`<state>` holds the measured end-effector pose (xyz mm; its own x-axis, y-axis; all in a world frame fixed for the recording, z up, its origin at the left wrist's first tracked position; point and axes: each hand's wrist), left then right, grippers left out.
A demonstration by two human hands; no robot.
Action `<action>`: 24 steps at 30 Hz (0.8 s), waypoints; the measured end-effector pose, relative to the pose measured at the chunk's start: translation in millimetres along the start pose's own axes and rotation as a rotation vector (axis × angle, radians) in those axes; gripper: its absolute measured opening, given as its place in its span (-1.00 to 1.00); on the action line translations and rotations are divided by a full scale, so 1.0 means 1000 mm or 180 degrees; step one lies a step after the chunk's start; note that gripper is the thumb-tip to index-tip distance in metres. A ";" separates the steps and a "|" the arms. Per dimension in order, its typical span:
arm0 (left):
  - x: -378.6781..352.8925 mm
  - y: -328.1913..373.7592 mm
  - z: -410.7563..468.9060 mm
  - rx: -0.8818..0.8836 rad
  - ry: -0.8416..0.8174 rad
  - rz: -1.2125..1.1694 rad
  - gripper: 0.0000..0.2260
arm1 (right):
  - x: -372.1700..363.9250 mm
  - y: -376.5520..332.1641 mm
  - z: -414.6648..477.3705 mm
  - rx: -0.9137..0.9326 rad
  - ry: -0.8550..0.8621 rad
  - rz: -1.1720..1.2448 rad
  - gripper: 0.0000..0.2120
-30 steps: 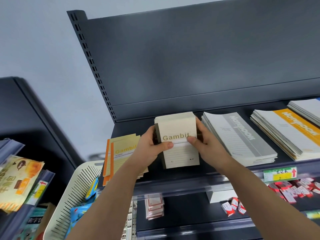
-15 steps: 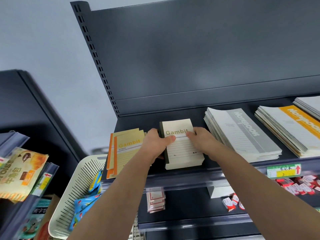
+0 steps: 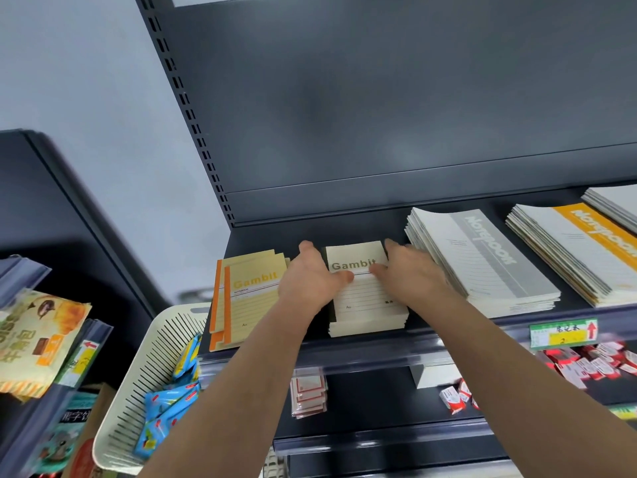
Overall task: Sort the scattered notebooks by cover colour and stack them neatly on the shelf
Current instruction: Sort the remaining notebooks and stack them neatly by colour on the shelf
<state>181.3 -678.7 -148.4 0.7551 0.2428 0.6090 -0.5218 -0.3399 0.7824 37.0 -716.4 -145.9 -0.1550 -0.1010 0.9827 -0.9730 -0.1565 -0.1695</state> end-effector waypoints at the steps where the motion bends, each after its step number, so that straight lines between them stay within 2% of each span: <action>1: 0.000 0.002 -0.001 -0.0096 0.0078 0.0198 -0.39 | -0.001 0.000 -0.001 0.0160 0.0101 -0.0030 -0.60; 5: -0.003 0.006 0.001 -0.0185 0.0043 0.0417 -0.43 | -0.005 -0.002 0.000 0.0810 0.0424 -0.0696 -0.65; 9: -0.003 0.012 -0.002 -0.0171 0.0023 0.0524 -0.50 | 0.001 -0.003 -0.001 0.1077 0.0430 -0.1087 -0.68; 13: -0.003 0.018 -0.007 -0.0122 0.0075 0.0910 -0.51 | 0.012 -0.004 0.000 0.1186 0.0283 -0.1317 -0.68; 17: -0.006 0.019 -0.014 -0.0082 0.0190 0.0890 -0.51 | 0.013 -0.003 -0.002 0.1256 0.0224 -0.1360 -0.68; 21: -0.001 0.010 -0.029 -0.0219 0.0297 0.0747 -0.68 | 0.016 -0.006 -0.007 0.1252 0.0207 -0.1511 -0.69; 24: 0.024 -0.008 -0.035 -0.0241 0.0711 0.0533 -0.75 | 0.025 -0.020 -0.012 0.1191 0.0241 -0.1527 -0.66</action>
<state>189.6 -638.8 -135.2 0.5541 0.3861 0.7375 -0.6663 -0.3253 0.6709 50.3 -704.4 -117.1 0.2605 0.1343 0.9561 -0.8134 -0.5030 0.2923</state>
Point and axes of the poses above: each hand's wrist, its own z-axis towards the middle knuckle, its own x-axis out of the back of the hand, y = z × x, and after that the axes turned 11 degrees about -z, right-handed
